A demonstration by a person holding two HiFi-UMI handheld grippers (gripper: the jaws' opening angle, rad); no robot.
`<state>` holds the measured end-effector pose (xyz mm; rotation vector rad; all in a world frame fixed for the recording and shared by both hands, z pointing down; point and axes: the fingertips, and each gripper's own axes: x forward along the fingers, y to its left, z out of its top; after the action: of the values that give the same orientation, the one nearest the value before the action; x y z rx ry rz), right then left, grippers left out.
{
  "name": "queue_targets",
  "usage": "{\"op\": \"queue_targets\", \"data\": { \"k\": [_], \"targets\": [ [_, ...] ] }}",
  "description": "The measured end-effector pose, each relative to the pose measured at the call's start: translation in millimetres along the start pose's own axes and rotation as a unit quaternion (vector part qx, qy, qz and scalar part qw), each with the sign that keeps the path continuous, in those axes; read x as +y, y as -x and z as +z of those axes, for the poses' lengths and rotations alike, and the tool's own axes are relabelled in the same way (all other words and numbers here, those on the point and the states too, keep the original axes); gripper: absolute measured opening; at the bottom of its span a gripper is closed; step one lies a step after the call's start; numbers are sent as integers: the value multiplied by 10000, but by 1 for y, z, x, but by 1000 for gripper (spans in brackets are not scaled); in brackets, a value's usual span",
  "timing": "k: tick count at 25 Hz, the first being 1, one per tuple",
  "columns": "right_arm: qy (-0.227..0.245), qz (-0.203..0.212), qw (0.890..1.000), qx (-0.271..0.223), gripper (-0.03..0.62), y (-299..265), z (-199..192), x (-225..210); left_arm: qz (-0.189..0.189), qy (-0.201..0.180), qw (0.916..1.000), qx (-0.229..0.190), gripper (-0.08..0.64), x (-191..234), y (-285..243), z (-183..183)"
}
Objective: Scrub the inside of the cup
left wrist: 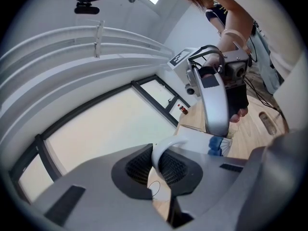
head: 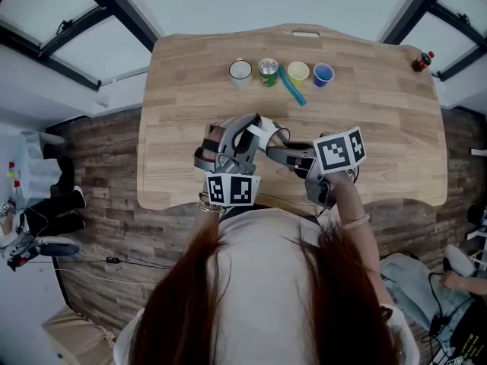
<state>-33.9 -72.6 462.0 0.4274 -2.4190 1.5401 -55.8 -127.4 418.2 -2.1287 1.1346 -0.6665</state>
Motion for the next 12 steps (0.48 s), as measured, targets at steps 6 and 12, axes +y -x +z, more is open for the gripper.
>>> {"op": "queue_targets", "data": {
  "k": [6,12],
  "targets": [
    [-539,511,9969,-261,126,0,4,5,39,-18,10000,-15,29,3,1,1],
    [-812,745,9932,-386,124,0,5,8,61,-46,10000,-35,29,4,1,1]
  ]
}}
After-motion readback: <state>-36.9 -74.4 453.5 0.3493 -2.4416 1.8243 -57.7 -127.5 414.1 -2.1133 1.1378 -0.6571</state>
